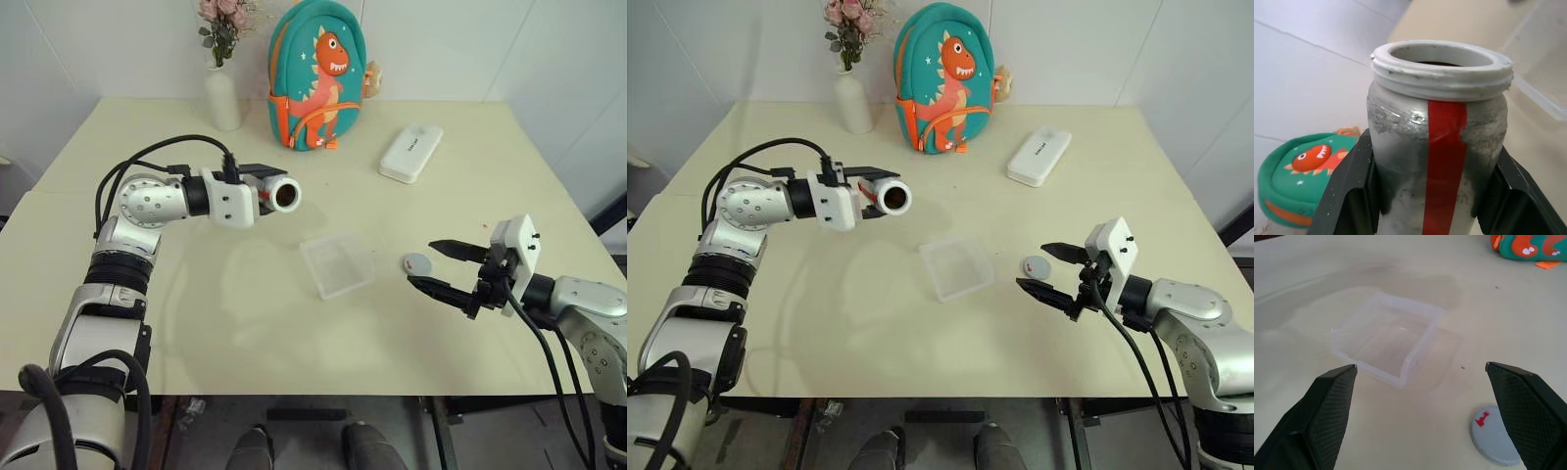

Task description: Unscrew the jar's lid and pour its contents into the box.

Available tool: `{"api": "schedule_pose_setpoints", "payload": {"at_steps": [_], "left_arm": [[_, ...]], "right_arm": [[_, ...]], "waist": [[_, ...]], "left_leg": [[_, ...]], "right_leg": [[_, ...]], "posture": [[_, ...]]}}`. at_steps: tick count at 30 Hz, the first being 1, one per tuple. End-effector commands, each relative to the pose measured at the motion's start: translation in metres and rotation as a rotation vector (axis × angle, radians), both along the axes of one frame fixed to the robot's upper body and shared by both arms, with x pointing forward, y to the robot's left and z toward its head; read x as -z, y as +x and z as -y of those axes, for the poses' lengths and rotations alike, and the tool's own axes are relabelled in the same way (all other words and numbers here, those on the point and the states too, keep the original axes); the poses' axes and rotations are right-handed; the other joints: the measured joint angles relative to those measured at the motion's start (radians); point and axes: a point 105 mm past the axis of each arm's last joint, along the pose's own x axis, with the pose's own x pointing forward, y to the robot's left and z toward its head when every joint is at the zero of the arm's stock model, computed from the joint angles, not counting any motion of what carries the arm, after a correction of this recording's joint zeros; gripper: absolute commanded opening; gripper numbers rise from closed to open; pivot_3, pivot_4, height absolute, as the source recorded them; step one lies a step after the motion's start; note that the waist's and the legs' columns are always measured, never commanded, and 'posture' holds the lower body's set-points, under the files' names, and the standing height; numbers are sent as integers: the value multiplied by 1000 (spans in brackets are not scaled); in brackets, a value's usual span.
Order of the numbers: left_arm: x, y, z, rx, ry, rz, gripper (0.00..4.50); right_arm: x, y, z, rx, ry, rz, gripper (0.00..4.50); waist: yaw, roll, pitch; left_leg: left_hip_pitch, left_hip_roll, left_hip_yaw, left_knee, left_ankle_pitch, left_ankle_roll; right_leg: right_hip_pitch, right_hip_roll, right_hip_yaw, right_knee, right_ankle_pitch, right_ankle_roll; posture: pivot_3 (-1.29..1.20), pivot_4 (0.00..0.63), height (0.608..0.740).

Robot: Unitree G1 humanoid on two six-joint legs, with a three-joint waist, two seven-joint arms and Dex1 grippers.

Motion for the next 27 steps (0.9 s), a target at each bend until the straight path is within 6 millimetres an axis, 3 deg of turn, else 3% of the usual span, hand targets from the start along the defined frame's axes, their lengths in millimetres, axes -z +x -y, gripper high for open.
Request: {"api": "schedule_pose_setpoints", "payload": {"at_steps": [1,10,16,22,27], "left_arm": [[-19,1,25,58,73,183,2001],[-10,-10,69,283,322,503,2001],[4,-10,89,467,562,879,2001],[-8,-14,108,592,572,1279,2001],[-10,-21,111,652,558,1447,2001]], "right_arm": [[-12,-7,-1,-2,1,55,4429],[-10,-7,-2,65,8,78,4429],[-13,-14,7,100,-14,74,4429],[-16,-19,12,103,-10,45,4429],[-18,-14,10,105,-7,51,4429]], "waist": [[9,0,0],[15,0,0],[21,-1,1],[17,-2,1],[18,-2,1]], "left_leg": [[0,0,0,0,0,0],[-1,-1,3,0,-1,2],[-2,-1,3,0,-1,2],[-1,-2,4,1,-1,2],[-2,-2,5,0,-1,2]], "right_leg": [[0,0,0,-1,0,0],[0,0,4,-4,2,3],[0,0,5,-5,2,4],[0,0,7,-4,3,5],[-1,0,7,-5,3,5]], "posture": [[0,150,740],[0,150,740],[0,150,740],[0,150,740],[0,150,740]]}}
